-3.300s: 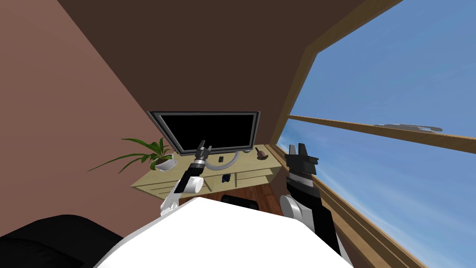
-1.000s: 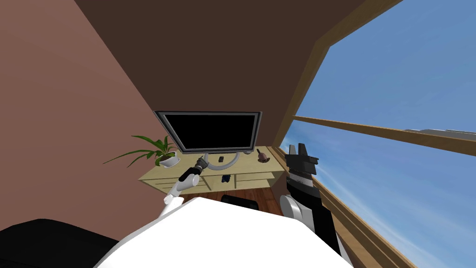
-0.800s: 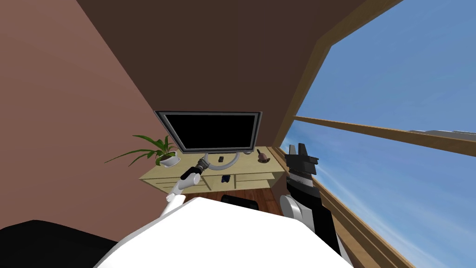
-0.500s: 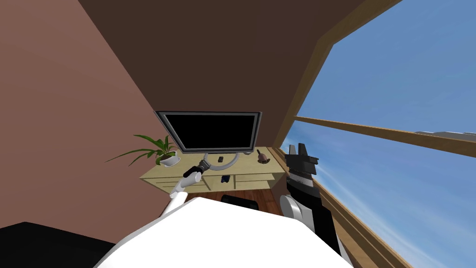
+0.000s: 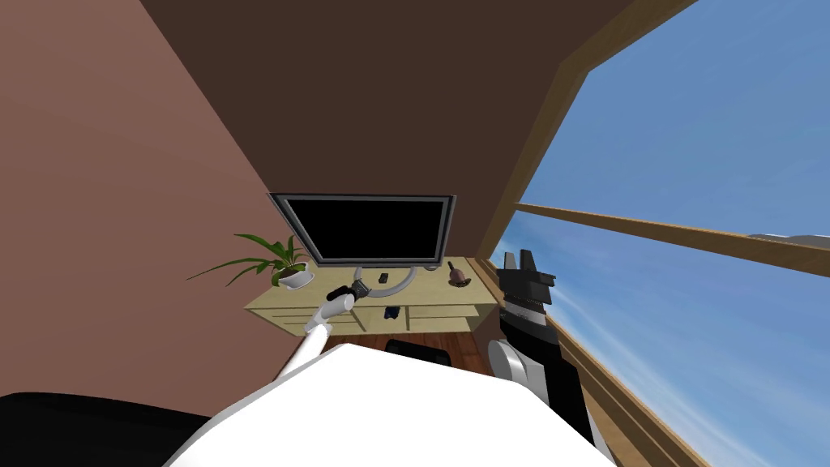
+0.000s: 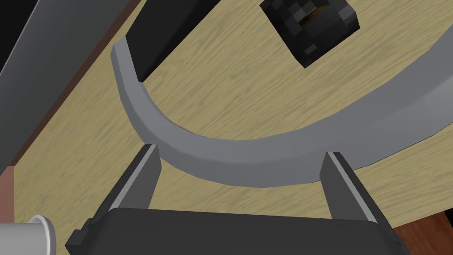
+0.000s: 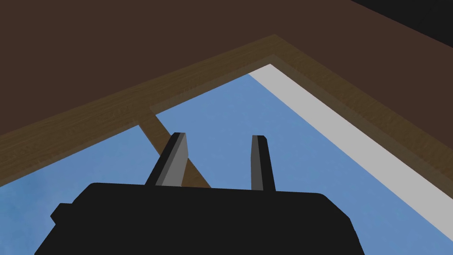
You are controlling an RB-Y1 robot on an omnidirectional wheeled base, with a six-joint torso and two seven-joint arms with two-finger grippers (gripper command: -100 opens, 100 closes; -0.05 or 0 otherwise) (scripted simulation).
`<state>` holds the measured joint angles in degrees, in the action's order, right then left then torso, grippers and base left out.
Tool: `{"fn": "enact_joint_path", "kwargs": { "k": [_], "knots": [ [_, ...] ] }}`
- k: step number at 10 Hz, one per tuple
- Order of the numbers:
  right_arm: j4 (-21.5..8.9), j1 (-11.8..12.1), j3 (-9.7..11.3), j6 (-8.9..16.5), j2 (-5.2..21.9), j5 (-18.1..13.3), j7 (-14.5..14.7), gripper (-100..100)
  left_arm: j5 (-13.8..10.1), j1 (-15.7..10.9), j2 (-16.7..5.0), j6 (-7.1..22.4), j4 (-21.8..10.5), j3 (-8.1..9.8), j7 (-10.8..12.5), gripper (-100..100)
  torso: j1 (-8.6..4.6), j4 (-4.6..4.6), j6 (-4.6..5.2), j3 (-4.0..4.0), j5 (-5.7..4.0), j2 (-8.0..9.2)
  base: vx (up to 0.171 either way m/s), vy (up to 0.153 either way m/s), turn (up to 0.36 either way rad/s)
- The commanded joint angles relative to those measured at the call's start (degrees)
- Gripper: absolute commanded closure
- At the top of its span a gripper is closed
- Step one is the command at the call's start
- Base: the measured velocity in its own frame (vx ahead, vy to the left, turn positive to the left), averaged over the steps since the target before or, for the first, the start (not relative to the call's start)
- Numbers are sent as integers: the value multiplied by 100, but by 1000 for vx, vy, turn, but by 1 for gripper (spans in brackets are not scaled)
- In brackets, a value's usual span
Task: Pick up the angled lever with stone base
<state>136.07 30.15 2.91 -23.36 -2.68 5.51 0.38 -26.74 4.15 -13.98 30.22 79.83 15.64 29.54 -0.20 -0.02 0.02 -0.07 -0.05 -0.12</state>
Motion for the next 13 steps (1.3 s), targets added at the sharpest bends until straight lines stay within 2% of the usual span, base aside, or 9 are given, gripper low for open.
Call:
{"fn": "enact_joint_path", "kwargs": {
  "k": [1,8,9,10,11,12,13],
  "knots": [
    [0,0,0,0,0,0,0,0,-57,-199,-91,249,-242,-49,134,-100,0,0,0,0,0,0,39,-59,36],
    [0,0,0,0,0,0,0,0,-174,-942,-407,995,-987,-301,545,-100,2,-3,0,-8,0,-15,55,-52,16],
    [0,1,0,0,0,0,0,0,-168,-901,-388,888,-983,-280,491,-100,-3,-5,1,-13,-1,-22,44,-29,-2],
    [0,0,0,0,0,0,0,0,-168,-915,-389,908,-996,-285,504,0,8,-3,-2,-6,1,-9,8,-6,1],
    [0,0,0,0,0,0,0,0,-185,-1038,-437,762,-1281,-194,499,-100,17,0,-2,1,3,4,-21,3,-211],
    [0,-1,0,0,1,0,0,0,-185,-1038,-437,762,-1296,-194,499,-100,21,2,2,8,4,16,-40,18,-114],
    [0,-1,0,0,1,0,0,0,-194,-1099,-462,690,-1447,-148,498,-100,27,4,-2,13,5,24,-45,19,-80]
  ]
}}
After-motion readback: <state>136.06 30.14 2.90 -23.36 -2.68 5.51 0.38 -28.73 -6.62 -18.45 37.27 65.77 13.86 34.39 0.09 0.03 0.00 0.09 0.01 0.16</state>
